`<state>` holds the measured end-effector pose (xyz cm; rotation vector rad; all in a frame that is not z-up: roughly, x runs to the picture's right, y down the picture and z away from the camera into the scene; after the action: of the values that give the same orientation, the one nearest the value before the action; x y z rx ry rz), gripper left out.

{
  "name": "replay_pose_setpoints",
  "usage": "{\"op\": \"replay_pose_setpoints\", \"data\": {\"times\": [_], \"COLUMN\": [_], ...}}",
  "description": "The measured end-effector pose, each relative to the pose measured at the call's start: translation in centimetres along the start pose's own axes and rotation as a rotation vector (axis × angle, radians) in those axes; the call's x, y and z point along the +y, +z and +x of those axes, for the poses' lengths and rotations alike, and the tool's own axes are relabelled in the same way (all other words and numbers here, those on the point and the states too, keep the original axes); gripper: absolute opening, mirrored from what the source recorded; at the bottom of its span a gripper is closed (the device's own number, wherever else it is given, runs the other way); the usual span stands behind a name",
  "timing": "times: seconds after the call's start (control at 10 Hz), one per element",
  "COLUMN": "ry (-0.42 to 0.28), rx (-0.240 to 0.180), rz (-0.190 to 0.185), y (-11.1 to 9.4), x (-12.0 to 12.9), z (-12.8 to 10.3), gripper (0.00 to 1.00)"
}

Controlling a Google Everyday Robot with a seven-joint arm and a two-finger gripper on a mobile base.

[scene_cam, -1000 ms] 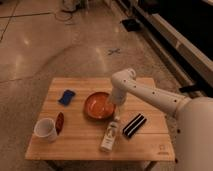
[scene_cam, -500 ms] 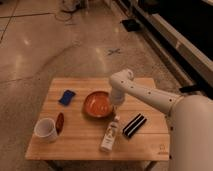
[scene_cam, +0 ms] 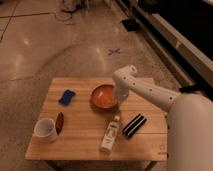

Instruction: Drag the ceramic bowl in a circle

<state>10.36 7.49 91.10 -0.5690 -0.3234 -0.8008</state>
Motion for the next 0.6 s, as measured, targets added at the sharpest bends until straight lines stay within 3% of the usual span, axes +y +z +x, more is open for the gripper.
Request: {"op": "replay_pose_setpoints", "data": {"times": [0.3, 0.6], "ry": [-0.034, -0.185], "rx": [0.021, 0.012], "rz": [-0.033, -0.069], "y": [-0.7, -1.9], "x": [3.3, 6.5], "z": [0.9, -1.7], "gripper": [0.0, 0.0]}}
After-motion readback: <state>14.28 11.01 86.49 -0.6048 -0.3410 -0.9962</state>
